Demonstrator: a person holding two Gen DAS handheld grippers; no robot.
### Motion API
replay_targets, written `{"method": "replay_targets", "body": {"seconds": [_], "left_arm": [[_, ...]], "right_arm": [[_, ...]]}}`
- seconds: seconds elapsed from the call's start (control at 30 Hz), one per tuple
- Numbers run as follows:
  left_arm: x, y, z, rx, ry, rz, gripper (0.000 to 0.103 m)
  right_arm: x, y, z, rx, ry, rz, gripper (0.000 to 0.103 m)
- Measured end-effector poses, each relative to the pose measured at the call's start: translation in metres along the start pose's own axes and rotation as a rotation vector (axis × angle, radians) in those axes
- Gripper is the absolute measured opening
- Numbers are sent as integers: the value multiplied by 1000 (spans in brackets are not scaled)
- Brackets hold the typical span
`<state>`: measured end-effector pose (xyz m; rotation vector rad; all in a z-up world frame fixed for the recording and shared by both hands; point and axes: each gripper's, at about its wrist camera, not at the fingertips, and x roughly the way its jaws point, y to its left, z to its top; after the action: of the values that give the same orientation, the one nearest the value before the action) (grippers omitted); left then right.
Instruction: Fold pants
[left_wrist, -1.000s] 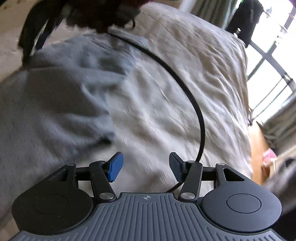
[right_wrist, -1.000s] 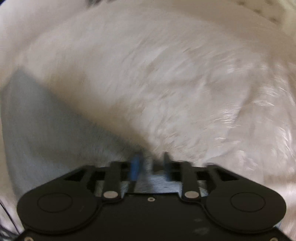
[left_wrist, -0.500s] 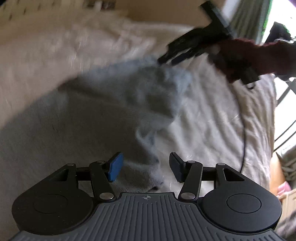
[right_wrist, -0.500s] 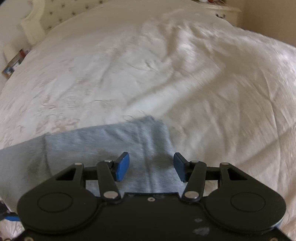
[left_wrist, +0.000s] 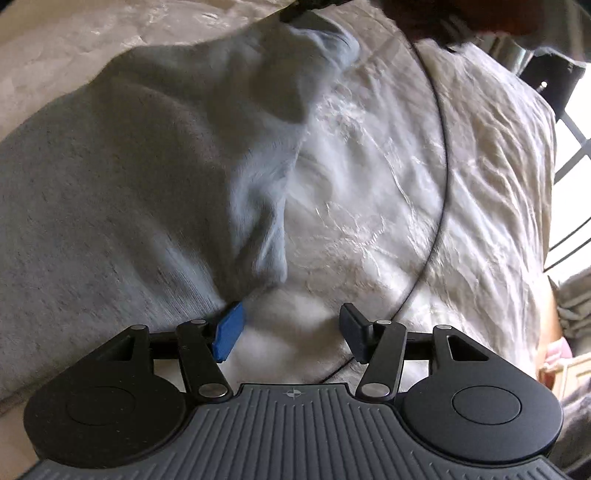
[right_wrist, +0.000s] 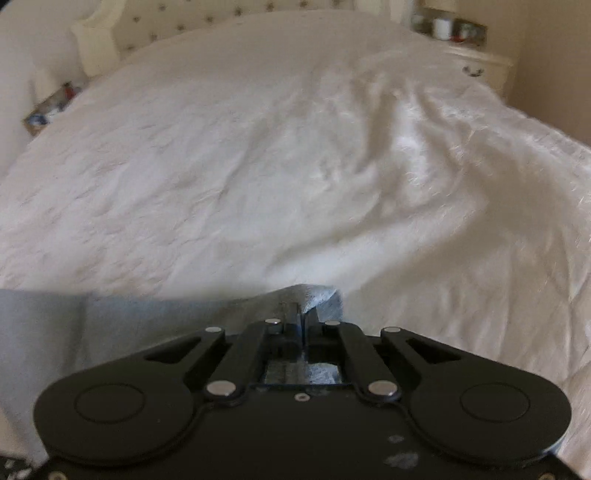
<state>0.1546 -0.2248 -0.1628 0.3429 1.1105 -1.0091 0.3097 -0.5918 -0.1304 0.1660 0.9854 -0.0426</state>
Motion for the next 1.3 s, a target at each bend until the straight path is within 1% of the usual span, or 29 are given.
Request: {"method": "replay_targets", "body": {"seconds": [0.07,0.13,0.17,0.2,0.23,0.27,0.3,0.33,0.37,0.4,0.47,0.5,0.57,0.63,0.67,0.73,0.77,0.8,0.87,0.93,0.97,1.0,1.03,1.13,1.2,1.27,1.3], "left_arm": [[0,-3,1,17,6,8,55],[-2,-5,3,22,18,7,55],[-5,-6,4,23,25,5,55],[-8,-7,6,24,30,0,55],[-12,-8,7,25,24,-6,55],[-20,-8,8,27,6,-9,55],[-30,-10,9,35,-22,-2,55],[-40,-7,10,39,-52,8,55],[-49,-7,10,37,-83,17,55],[-57,-5,11,27,-118,32,56],[-65,0,13,-4,-162,79,57],[-64,4,13,-29,-170,101,57],[-57,18,12,-102,-157,143,57],[-47,31,8,-166,-123,179,57],[-41,39,4,-207,-82,192,57],[-23,54,-6,-295,47,206,56],[-24,57,-11,-315,58,198,56],[-29,57,-15,-333,44,188,56],[-42,55,-22,-367,37,195,56],[-60,53,-33,-402,-3,212,56],[-71,54,-41,-432,-26,221,56],[-82,55,-51,-477,-48,226,57],[-92,59,-59,-518,-66,220,57],[-125,70,-94,-700,-149,191,57],[-150,79,-122,-823,-219,218,57],[-174,89,-147,-925,-291,245,59],[-188,97,-163,-982,-334,261,63]], "right_arm": [[26,-5,1,-5,58,-50,2],[44,-7,-5,-30,124,-73,2],[46,-7,-9,-40,126,-79,3],[46,-7,-11,-36,118,-83,3],[41,-10,-15,-10,109,-82,6],[36,-13,-16,17,102,-87,15],[30,-14,-17,37,84,-108,28],[19,-13,-17,45,46,-133,37],[6,-9,-18,39,0,-147,37],[-10,-5,-21,30,-46,-133,37],[-33,7,-29,17,-99,-84,37],[-44,17,-36,3,-109,-40,37],[-54,41,-50,-42,-110,24,37],[-63,71,-68,-101,-102,98,37],[-65,86,-76,-123,-91,138,37],[-65,115,-92,-146,-59,221,36],[-65,128,-100,-150,-46,255,36],[-63,141,-108,-160,-28,291,36],[-60,160,-117,-188,-5,328,36],[-56,175,-129,-206,24,354,35],[-55,181,-136,-215,42,358,33],[-50,185,-142,-228,60,347,33],[-44,187,-147,-236,85,316,33],[-26,182,-163,-227,173,214,31],[-30,182,-165,-212,172,189,31],[-41,183,-165,-204,147,170,31],[-48,185,-163,-194,128,163,32]]}}
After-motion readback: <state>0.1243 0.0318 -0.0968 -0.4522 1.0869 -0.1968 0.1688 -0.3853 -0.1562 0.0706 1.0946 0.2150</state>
